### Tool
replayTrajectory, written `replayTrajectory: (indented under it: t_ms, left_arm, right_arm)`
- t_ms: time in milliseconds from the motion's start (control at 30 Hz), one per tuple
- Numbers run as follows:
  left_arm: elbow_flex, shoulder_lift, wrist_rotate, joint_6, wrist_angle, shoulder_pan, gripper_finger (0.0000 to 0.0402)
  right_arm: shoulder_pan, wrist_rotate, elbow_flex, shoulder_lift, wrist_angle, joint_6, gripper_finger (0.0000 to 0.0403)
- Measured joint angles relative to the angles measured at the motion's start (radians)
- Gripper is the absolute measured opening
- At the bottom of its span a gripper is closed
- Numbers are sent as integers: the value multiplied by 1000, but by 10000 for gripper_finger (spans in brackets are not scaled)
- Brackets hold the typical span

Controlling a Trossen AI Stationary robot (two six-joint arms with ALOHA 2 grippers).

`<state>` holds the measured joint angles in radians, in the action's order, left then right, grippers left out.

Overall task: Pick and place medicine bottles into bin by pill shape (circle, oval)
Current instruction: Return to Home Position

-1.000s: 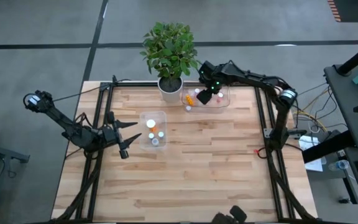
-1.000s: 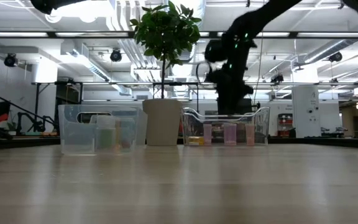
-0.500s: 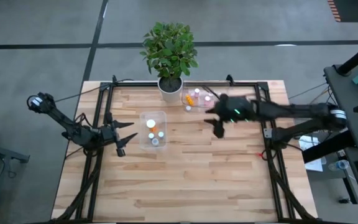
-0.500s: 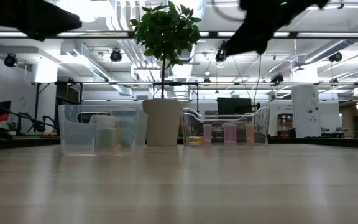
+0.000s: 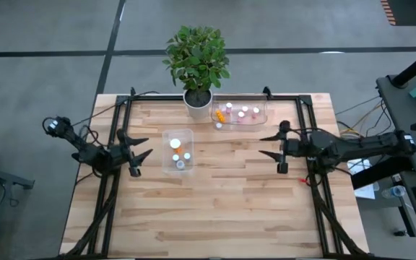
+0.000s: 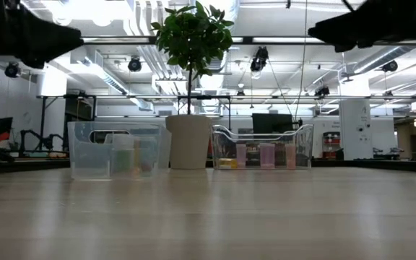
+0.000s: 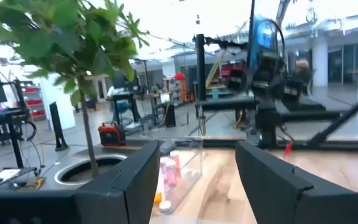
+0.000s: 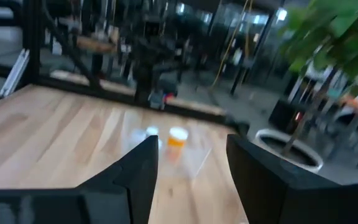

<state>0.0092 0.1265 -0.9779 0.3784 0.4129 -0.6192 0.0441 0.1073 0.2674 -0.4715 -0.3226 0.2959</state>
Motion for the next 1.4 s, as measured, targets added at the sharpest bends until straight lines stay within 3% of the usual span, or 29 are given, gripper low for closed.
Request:
replayTrajectory:
  t_ms: [100,300,533,600,767,867,1000,1067,1267,1400]
  left_arm:
    - [-1,-36,-8,20,11,3,195]
    - [-1,-87,-125,26,25,3,196]
    - [-2,-87,-131,26,24,3,196]
    - [-2,-75,-131,26,24,3,196]
    - [-3,-47,-131,26,24,3,196]
    - [-3,-33,-131,26,24,3,196]
    - [-3,-13,-131,26,26,3,196]
    - [-4,0,-129,26,21,3,196]
    - [-4,35,-127,26,21,4,196]
    - [-4,58,-127,26,22,4,196]
  right_arm:
    - [0,-3,-87,58,-118,34,182]
    - [0,-39,-241,138,-338,-1,182]
    - [0,-36,-244,156,-129,-571,184]
    - [0,-32,-244,155,-55,-668,183]
    - [-11,259,-214,228,-9,-147,185]
    - [3,338,-207,287,21,-40,185]
    - [20,342,-225,419,139,-176,181]
    - [33,326,-228,471,186,-140,180]
    - [41,125,-254,471,278,46,183]
    - [64,110,-254,460,280,65,180]
